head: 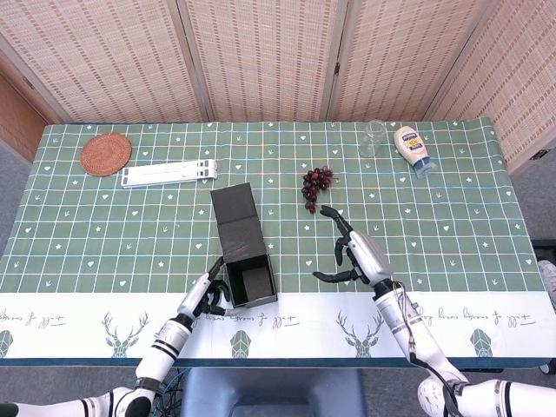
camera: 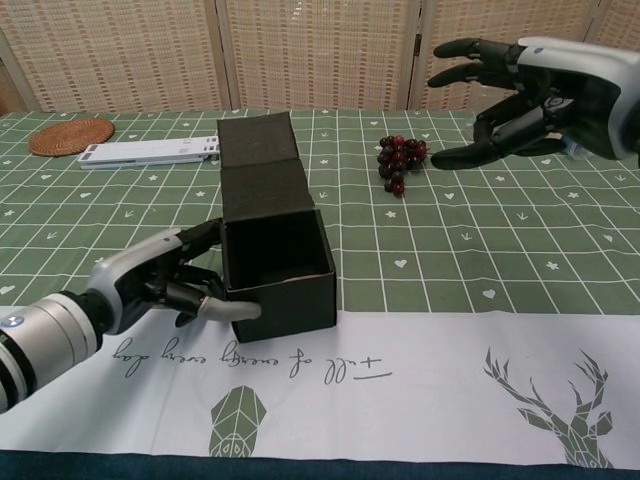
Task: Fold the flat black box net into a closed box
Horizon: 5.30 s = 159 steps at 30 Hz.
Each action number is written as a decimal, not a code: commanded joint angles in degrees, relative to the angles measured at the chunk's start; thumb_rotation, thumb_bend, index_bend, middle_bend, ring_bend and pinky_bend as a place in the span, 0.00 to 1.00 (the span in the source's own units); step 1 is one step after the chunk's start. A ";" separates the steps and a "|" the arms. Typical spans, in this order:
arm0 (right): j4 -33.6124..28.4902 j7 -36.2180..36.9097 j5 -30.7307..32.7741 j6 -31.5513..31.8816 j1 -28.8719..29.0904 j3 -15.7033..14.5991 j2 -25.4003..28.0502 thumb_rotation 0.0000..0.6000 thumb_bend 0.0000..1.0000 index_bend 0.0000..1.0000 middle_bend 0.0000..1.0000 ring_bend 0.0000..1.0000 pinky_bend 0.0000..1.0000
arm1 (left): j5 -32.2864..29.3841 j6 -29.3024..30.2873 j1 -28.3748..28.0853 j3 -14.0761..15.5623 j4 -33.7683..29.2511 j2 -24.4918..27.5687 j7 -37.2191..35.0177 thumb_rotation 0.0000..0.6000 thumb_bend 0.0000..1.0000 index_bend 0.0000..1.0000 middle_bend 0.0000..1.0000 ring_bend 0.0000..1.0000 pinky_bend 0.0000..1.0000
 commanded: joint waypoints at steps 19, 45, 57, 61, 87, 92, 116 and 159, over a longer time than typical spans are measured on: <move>14.27 -1.22 16.75 -9.26 9.50 5.30 -11.62 1.00 0.11 0.00 0.12 0.71 1.00 | 15.08 7.87 0.67 2.14 -7.92 9.12 -8.87 1.00 0.07 0.27 0.26 0.63 0.81; 14.57 6.08 12.73 -11.04 15.73 13.56 -18.55 1.00 0.00 0.00 0.20 0.71 1.00 | 10.60 0.84 -4.82 1.71 -7.58 7.26 -3.91 1.00 0.07 0.26 0.26 0.63 0.81; 10.12 -1.14 16.97 -18.20 19.53 10.17 -10.55 1.00 0.00 0.00 0.33 0.75 1.00 | 4.62 0.02 -5.94 -0.46 0.29 2.75 4.68 1.00 0.07 0.25 0.26 0.63 0.81; 10.05 -6.00 20.43 -19.92 22.60 8.18 -8.48 1.00 0.00 0.00 0.35 0.76 1.00 | 1.72 -0.38 -5.80 -1.28 2.31 1.28 6.84 1.00 0.07 0.25 0.26 0.63 0.81; 10.64 -29.04 24.16 -10.75 33.52 -0.50 -8.59 1.00 0.00 0.16 0.37 0.77 1.00 | -11.83 2.45 -2.29 -6.04 -3.16 -0.32 19.01 1.00 0.07 0.00 0.01 0.57 0.82; 10.39 -32.35 23.89 -8.15 34.20 -1.47 -9.97 1.00 0.00 0.16 0.37 0.77 1.00 | -12.42 -0.66 -2.41 -5.54 -5.50 3.03 19.73 1.00 0.07 0.00 0.00 0.54 0.81; 13.48 -42.48 14.33 3.66 30.19 -8.50 -18.50 1.00 0.05 0.18 0.36 0.77 1.00 | -7.99 0.33 -0.16 -2.45 -8.93 21.38 24.80 1.00 0.07 0.00 0.00 0.47 0.80; 42.34 -38.72 -14.29 5.51 21.82 -9.39 -33.28 1.00 0.32 0.38 0.42 0.77 1.00 | -2.63 -1.72 1.39 -2.40 -12.03 29.22 10.47 1.00 0.07 0.00 0.00 0.45 0.80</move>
